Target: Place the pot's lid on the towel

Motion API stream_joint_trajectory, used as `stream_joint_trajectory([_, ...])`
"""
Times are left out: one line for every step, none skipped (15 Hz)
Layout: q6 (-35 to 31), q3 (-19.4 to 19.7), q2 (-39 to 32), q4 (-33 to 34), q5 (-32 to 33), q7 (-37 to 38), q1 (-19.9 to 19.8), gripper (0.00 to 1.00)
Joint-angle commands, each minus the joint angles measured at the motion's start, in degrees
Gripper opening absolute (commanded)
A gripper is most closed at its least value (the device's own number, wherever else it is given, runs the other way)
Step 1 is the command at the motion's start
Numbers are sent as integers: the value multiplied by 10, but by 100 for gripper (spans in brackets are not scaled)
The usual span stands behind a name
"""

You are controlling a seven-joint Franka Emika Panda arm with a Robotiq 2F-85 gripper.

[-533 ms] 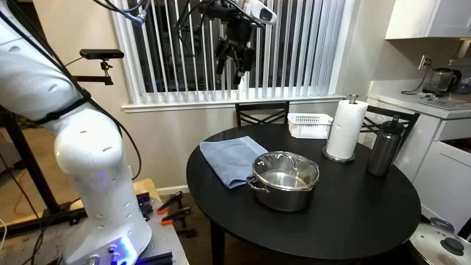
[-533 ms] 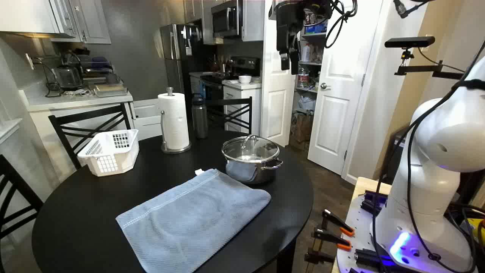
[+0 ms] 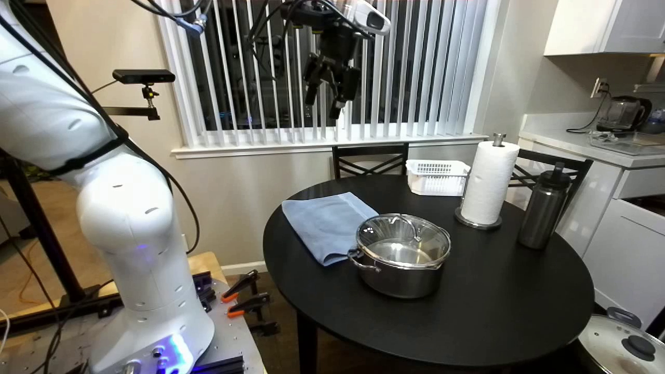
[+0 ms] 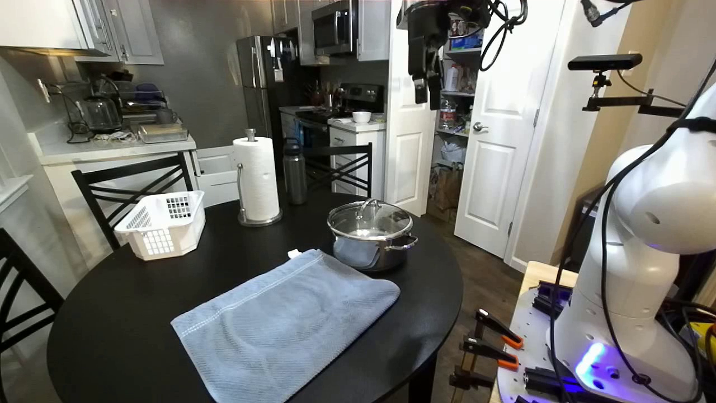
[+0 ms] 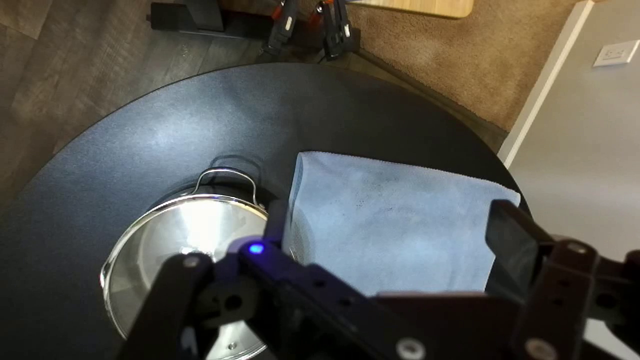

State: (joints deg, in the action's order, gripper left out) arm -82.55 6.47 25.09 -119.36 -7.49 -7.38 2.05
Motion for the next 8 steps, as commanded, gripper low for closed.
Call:
stream_joint_trajectory([2, -9, -1, 1, -3, -4, -12, 100])
stream_joint_trajectory([2, -9, -1, 1, -3, -4, -12, 100])
stream_joint_trajectory([2, -9, -1, 1, -3, -4, -12, 100])
stream_joint_trajectory([2, -9, -1, 1, -3, -4, -12, 100])
stream_joint_trajectory([-5, -9, -23, 21, -10, 11, -15, 100])
stream_joint_trajectory([-18, -9, -44, 38, -26, 37, -20, 100])
stream_joint_trajectory([-36, -9, -78, 66, -45, 74, -26, 100])
stream_joint_trajectory([-57, -6, -116, 98, -59, 89, -28, 100])
